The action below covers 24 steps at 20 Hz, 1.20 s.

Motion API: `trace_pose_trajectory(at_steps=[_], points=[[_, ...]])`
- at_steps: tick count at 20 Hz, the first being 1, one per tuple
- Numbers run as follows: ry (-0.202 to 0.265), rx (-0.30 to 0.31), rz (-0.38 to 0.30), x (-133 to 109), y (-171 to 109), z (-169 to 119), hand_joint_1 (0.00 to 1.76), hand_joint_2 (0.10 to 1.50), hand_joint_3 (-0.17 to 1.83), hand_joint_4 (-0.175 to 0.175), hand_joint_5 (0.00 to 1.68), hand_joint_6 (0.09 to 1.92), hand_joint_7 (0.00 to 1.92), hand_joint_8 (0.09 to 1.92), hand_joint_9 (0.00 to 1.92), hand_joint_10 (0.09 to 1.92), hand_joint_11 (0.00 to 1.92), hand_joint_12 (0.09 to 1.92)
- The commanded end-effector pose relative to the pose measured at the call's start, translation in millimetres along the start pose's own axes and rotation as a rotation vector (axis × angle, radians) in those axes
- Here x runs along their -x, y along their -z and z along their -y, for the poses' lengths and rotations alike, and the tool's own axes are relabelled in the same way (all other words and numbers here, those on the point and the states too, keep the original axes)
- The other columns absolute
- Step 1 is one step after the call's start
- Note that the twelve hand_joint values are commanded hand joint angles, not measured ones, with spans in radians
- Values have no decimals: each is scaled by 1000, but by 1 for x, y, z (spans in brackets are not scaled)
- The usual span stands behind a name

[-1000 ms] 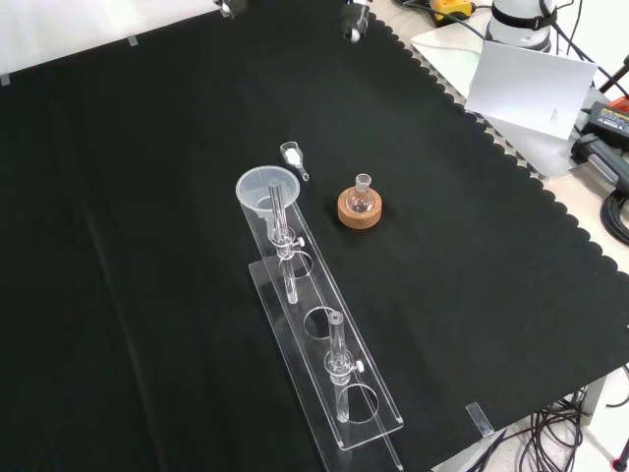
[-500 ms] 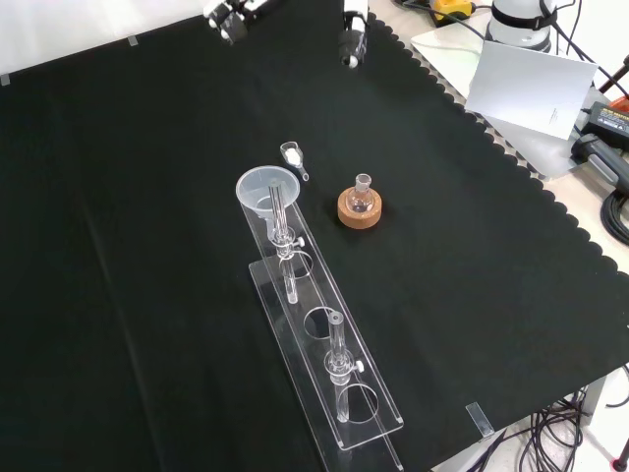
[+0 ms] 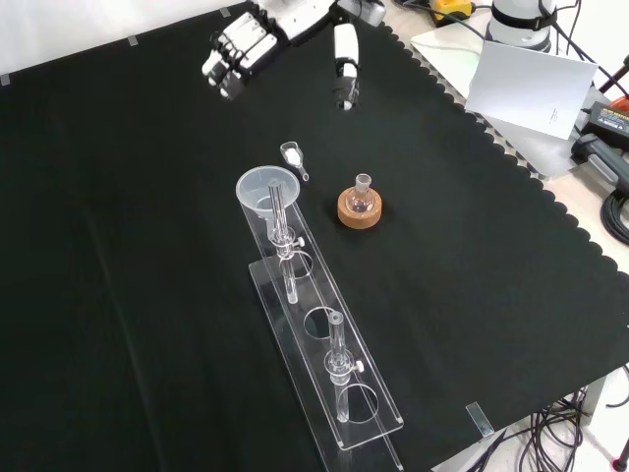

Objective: Pick up the funnel from the transparent funnel stand.

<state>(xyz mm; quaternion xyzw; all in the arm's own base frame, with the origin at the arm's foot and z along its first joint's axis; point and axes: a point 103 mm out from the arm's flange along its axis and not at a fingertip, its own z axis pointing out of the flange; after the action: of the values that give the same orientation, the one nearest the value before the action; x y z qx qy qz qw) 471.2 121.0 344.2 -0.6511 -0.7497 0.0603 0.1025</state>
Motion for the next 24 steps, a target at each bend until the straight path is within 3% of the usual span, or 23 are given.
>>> trace_pose_trajectory(at_steps=[1,12,15,17,24], points=[[42,-37,23,-6,-4,-20,385,671,24,82,0,87,0,87,15,87,0,577],[66,-101,37,-22,-21,-49,392,673,22,81,0,87,0,87,16,87,0,582],[83,-128,112,-30,-27,-56,395,672,21,80,0,87,0,87,15,87,0,584],[86,-143,126,-31,-31,-59,400,671,20,79,0,87,0,87,12,87,0,584],[69,-178,106,-27,-44,-67,407,670,19,78,0,87,0,87,8,87,0,583]])
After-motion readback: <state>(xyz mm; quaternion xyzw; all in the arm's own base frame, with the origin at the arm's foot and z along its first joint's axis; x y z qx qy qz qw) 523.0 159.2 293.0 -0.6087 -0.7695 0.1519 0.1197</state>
